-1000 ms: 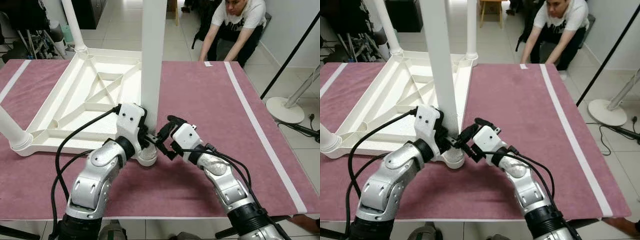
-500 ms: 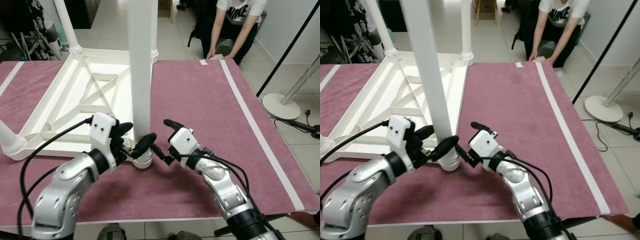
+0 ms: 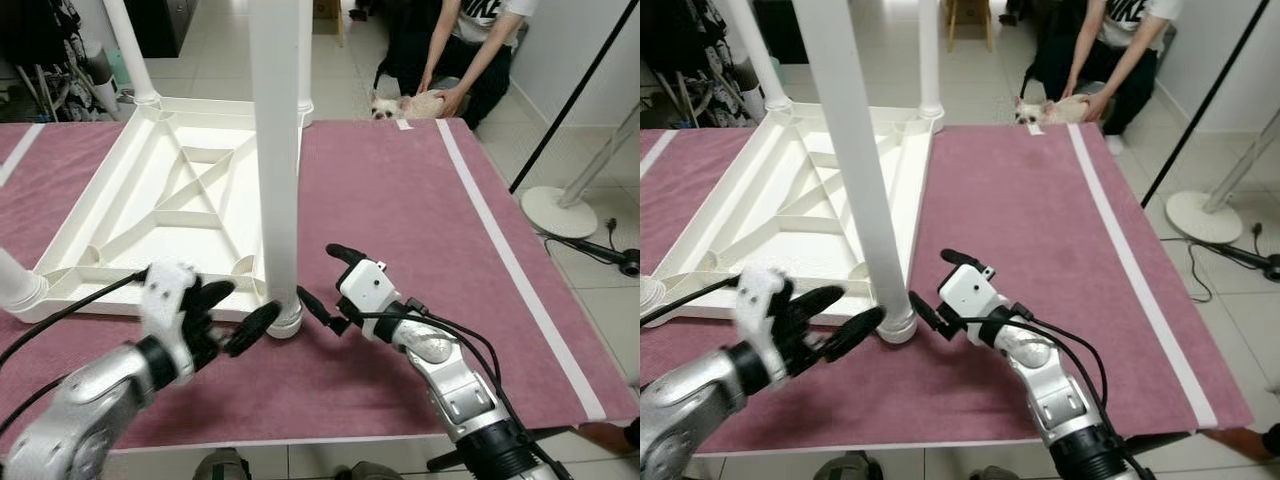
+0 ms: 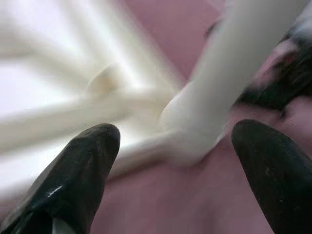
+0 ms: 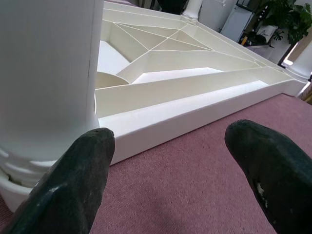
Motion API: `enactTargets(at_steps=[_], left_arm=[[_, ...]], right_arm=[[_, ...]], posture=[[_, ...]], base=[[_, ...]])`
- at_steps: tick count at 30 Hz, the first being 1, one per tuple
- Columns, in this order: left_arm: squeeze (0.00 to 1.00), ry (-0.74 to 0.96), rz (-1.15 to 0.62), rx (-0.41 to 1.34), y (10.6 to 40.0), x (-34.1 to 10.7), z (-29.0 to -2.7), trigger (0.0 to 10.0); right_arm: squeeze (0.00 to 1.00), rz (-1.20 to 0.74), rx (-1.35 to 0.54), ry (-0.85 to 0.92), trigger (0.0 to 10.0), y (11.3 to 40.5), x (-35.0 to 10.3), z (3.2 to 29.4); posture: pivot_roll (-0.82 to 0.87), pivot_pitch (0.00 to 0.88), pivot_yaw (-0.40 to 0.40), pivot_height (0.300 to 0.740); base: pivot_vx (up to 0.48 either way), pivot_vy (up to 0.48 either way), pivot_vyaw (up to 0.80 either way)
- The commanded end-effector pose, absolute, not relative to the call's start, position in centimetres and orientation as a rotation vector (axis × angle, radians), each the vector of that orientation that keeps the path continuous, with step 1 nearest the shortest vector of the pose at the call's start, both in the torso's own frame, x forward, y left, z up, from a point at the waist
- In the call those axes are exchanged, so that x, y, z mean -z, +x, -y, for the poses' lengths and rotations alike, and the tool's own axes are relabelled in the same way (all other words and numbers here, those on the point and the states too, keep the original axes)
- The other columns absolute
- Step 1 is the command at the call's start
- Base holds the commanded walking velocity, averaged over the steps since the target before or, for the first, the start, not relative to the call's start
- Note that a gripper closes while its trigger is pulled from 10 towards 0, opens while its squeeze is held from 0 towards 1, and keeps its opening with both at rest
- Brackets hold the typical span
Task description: Building children table
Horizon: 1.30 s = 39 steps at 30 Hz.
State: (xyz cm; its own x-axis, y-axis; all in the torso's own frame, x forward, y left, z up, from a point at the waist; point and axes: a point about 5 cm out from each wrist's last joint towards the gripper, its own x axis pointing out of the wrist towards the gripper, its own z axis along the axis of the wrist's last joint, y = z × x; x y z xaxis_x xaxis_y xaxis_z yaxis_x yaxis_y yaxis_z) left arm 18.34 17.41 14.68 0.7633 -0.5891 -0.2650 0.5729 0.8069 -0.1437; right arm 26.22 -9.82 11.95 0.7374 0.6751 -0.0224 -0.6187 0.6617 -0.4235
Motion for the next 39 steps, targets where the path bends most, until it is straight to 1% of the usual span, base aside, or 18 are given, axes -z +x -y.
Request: enactTargets(at_steps=[1, 2, 3, 5, 6, 7, 8, 9, 10, 11, 12, 13, 14, 18, 22, 26, 31, 39], left_arm=[[0.37, -0.046, -0.290, 0.783, 17.6, -15.2, -17.7, 10.0], [0.37, -0.046, -0.290, 0.783, 17.6, -15.2, -17.7, 10.0], [0.33, 0.004, -0.299, 0.721, 17.7, -15.2, -19.2, 10.0], [0.33, 0.004, -0.299, 0.721, 17.7, -15.2, -19.2, 10.0], [0.00, 0.061, -0.296, 0.605, 18.4, -15.2, -20.9, 10.0], [0.00, 0.061, -0.296, 0.605, 18.4, -15.2, -20.9, 10.0], [0.00, 0.136, -0.293, 0.450, 19.5, -15.0, -23.1, 10.0], [0.00, 0.136, -0.293, 0.450, 19.5, -15.0, -23.1, 10.0], [0.00, 0.199, -0.297, 0.263, 20.8, -14.7, -25.1, 10.0], [0.00, 0.199, -0.297, 0.263, 20.8, -14.7, -25.1, 10.0], [0.00, 0.249, -0.302, 0.092, 21.7, -14.5, -26.7, 10.0], [0.00, 0.249, -0.302, 0.092, 21.7, -14.5, -26.7, 10.0], [0.00, 0.307, -0.304, -0.040, 21.9, -14.2, -27.8, 10.0], [0.00, 0.347, -0.314, -0.148, 21.7, -13.9, -28.5, 10.0], [0.00, 0.332, -0.342, -0.178, 20.7, -12.8, -28.3, 10.0], [0.00, 0.279, -0.349, -0.298, 19.6, -12.0, -29.2, 10.0], [0.00, 0.214, -0.264, -0.505, 19.7, -13.0, -31.3, 10.0], [0.00, 0.217, -0.128, -0.613, 21.1, -15.5, -32.4, 10.0]], right_arm=[[0.00, 0.134, -0.752, -0.426, 10.0, 26.0, -11.9, 9.7], [0.00, 0.134, -0.752, -0.426, 10.0, 26.0, -11.9, 9.7], [0.00, 0.131, -0.770, -0.417, 10.0, 25.8, -11.9, 9.7], [0.00, 0.131, -0.770, -0.417, 10.0, 25.8, -11.9, 9.7], [0.00, 0.131, -0.799, -0.399, 10.0, 25.5, -12.1, 9.5], [0.00, 0.131, -0.799, -0.399, 10.0, 25.5, -12.1, 9.5], [0.00, 0.129, -0.841, -0.367, 10.0, 25.1, -12.3, 9.2], [0.00, 0.129, -0.841, -0.367, 10.0, 25.1, -12.3, 9.2], [0.00, 0.125, -0.904, -0.345, 10.0, 24.6, -12.5, 8.8], [0.00, 0.125, -0.904, -0.345, 10.0, 24.6, -12.5, 8.8], [0.00, 0.103, -0.990, -0.343, 10.0, 23.8, -12.5, 8.6], [0.00, 0.103, -0.990, -0.343, 10.0, 23.8, -12.5, 8.6], [0.00, 0.071, -1.070, -0.356, 10.0, 23.0, -12.3, 8.8], [0.00, 0.028, -1.143, -0.383, 10.0, 22.1, -11.9, 9.3], [0.00, 0.005, -1.111, -0.415, 10.0, 22.3, -11.6, 10.5], [0.00, 0.021, -1.042, -0.421, 10.0, 23.1, -11.7, 10.9], [0.00, 0.044, -1.012, -0.402, 10.0, 23.7, -12.3, 10.4], [0.00, 0.060, -1.022, -0.388, 10.0, 23.9, -12.9, 10.1]], posture=[[0.12, 0.000, 0.024, 0.740], [0.12, 0.000, 0.024, 0.740], [0.13, 0.000, 0.021, 0.740], [0.13, 0.000, 0.021, 0.740], [0.13, 0.000, 0.019, 0.740], [0.13, 0.000, 0.019, 0.740], [0.14, 0.000, 0.011, 0.740], [0.14, 0.000, 0.011, 0.740], [0.14, 0.000, 0.007, 0.740], [0.14, 0.000, 0.007, 0.740], [0.13, 0.000, 0.008, 0.740], [0.13, 0.000, 0.008, 0.740], [0.13, 0.000, 0.007, 0.740], [0.13, 0.000, 0.002, 0.740], [0.13, 0.000, -0.001, 0.740], [0.13, 0.000, -0.004, 0.740], [0.14, 0.000, -0.013, 0.740], [0.13, 0.000, -0.010, 0.740]], base=[[0.000, 0.000, 0.00], [0.000, 0.000, 0.00], [0.000, 0.000, 0.00], [0.000, 0.000, 0.00], [0.000, 0.000, 0.00], [0.000, 0.000, 0.00], [0.000, 0.000, 0.00], [0.000, 0.000, 0.00], [0.000, 0.000, 0.00], [0.000, 0.000, 0.00], [0.000, 0.000, 0.00], [0.000, 0.000, 0.00], [0.000, 0.000, 0.00], [0.000, 0.000, 0.00], [0.000, 0.000, 0.00], [0.000, 0.000, 0.00], [0.000, 0.000, 0.00], [0.000, 0.000, 0.00]])
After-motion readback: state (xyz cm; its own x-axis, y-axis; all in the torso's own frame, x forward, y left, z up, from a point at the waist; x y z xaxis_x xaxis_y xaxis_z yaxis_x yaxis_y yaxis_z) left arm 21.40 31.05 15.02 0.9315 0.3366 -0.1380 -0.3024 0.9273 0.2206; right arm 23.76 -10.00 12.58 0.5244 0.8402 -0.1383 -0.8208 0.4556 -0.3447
